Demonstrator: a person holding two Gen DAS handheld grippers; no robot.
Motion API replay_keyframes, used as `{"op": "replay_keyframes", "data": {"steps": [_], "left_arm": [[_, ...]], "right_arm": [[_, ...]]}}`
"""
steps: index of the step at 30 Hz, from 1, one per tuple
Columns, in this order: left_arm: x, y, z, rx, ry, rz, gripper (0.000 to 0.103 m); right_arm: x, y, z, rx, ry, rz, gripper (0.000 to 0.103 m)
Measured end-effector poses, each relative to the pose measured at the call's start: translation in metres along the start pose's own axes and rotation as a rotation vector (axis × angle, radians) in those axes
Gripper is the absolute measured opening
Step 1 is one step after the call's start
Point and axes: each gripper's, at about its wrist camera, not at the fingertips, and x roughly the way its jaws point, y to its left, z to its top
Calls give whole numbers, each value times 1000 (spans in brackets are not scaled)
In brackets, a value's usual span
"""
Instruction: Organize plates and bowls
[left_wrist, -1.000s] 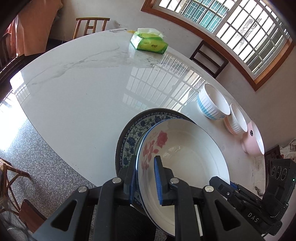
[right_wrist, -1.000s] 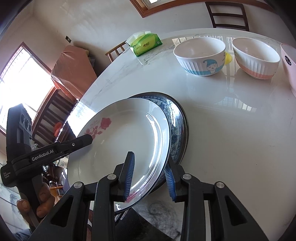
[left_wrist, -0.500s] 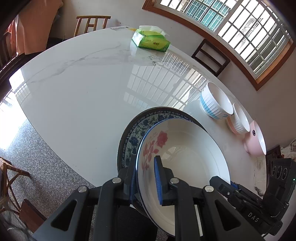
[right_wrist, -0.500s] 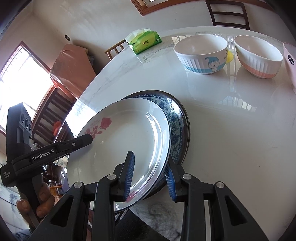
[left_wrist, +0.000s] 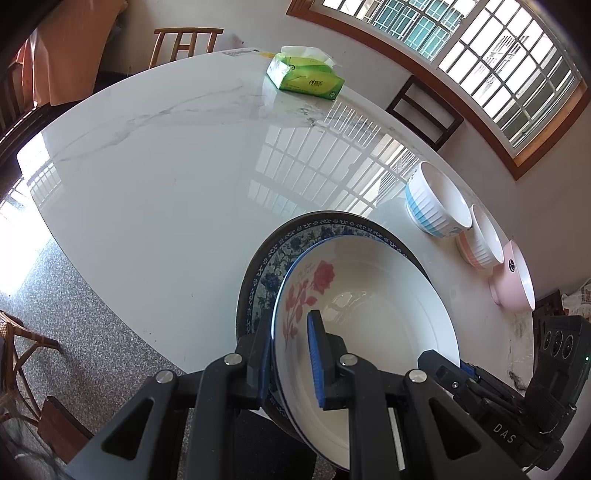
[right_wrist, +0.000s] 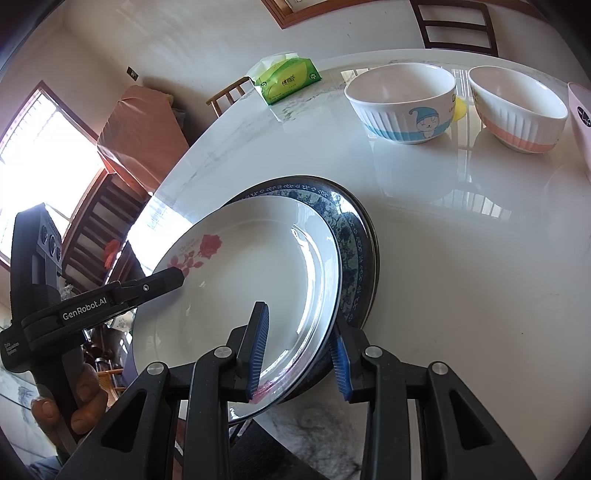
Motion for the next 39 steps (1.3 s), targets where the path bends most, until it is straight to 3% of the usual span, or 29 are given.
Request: {"op": "replay_keyframes", "data": {"steps": [20, 39], "left_arm": [[14, 2, 6, -6, 16, 12, 17], [14, 5, 5, 20, -18, 11, 20]], "right_arm": [[8, 10, 4, -55, -27, -50, 32], [15, 19, 1, -183, -95, -121, 31]]}}
